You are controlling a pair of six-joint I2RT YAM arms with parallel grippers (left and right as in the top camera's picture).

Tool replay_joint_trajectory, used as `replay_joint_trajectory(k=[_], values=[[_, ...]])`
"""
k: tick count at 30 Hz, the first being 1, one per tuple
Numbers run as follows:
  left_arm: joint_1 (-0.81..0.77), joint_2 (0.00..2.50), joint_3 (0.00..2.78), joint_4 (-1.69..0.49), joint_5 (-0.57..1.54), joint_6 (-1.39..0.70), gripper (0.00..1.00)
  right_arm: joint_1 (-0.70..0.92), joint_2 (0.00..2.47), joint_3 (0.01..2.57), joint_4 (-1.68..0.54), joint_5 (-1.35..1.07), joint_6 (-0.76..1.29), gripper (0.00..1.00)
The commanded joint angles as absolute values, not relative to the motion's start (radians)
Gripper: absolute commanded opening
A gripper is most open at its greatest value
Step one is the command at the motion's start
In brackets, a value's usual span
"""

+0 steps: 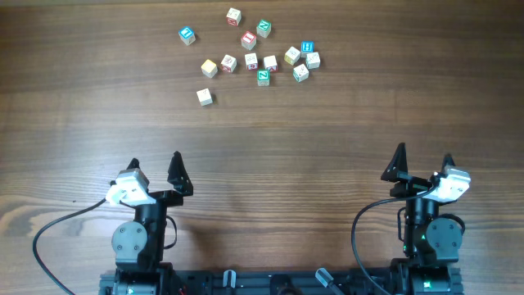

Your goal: Form a horizontal line

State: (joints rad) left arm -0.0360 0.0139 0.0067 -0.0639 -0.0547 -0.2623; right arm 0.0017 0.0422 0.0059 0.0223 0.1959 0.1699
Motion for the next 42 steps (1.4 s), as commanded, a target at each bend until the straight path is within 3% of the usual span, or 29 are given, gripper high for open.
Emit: replay_joint_trajectory(k=[1, 12, 20, 42], values=[[-0.028, 0.007, 0.006, -0.068, -0.054, -0.239, 1.0, -0.003, 0.047, 0.006, 0.025, 0.21, 0.157, 1.0], [-0.028, 0.007, 0.006, -0.056, -0.082, -0.239, 1.0, -0.003, 0.047, 0.006, 0.025, 0.21, 0.157, 1.0], [-0.028, 0.007, 0.006, 0.174, -0.173, -0.239, 1.0, -0.003, 0.047, 0.006, 0.025, 0.21, 0.157, 1.0], [-0.028, 0.007, 0.034, 0.102, -0.17, -0.243, 1.0, -0.003, 0.047, 0.006, 0.025, 0.21, 0.158, 1.0]])
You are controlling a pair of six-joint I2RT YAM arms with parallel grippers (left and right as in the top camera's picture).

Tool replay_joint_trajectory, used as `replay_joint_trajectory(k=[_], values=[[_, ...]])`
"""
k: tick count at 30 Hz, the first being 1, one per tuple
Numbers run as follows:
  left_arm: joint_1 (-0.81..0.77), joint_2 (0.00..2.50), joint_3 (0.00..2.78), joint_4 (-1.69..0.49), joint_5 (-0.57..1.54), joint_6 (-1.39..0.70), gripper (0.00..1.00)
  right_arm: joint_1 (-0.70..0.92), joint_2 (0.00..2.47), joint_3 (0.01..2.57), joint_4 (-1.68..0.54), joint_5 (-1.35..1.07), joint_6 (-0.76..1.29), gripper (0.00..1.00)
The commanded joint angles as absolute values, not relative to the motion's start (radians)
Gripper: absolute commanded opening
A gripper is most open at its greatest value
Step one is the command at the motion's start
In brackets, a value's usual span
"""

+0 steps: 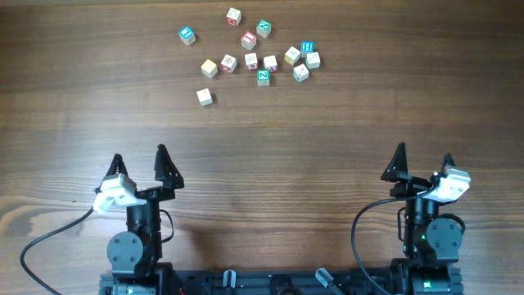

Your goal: Form a horizontal line

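Several small letter cubes lie scattered at the far middle of the table in the overhead view: a blue-faced one at the far left, a pale one nearest me, a green one, a red one and a blue one at the right. My left gripper stands open at the near left, far from the cubes. Also empty and open, my right gripper is at the near right.
The wooden table stretches bare between the cubes and the arms. Both arm bases and their cables sit at the near edge.
My left gripper has shifted left and slightly farther from the near edge, still open. The right arm and the cubes have not moved.
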State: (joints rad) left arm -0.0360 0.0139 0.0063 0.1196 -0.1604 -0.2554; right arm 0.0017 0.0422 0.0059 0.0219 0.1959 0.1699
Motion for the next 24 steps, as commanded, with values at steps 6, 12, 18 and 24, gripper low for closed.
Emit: replay_joint_trajectory(k=[6, 12, 18, 24], values=[[-0.028, 0.022, 0.249, -0.023, -0.166, -0.243, 1.0, -0.003, 0.047, 0.006, 0.025, 0.21, 0.157, 1.0], [-0.028, 0.399, 0.828, -0.043, -0.14, -0.234, 1.0, -0.003, 0.047, 0.006, 0.025, 0.21, 0.157, 1.0], [-0.028, 1.019, 1.67, -0.513, -0.088, -0.159, 1.0, -0.003, 0.047, 0.006, 0.025, 0.21, 0.157, 1.0], [-0.028, 1.649, 2.422, -0.998, -0.085, -0.16, 1.0, -0.003, 0.047, 0.006, 0.025, 0.21, 0.157, 1.0]])
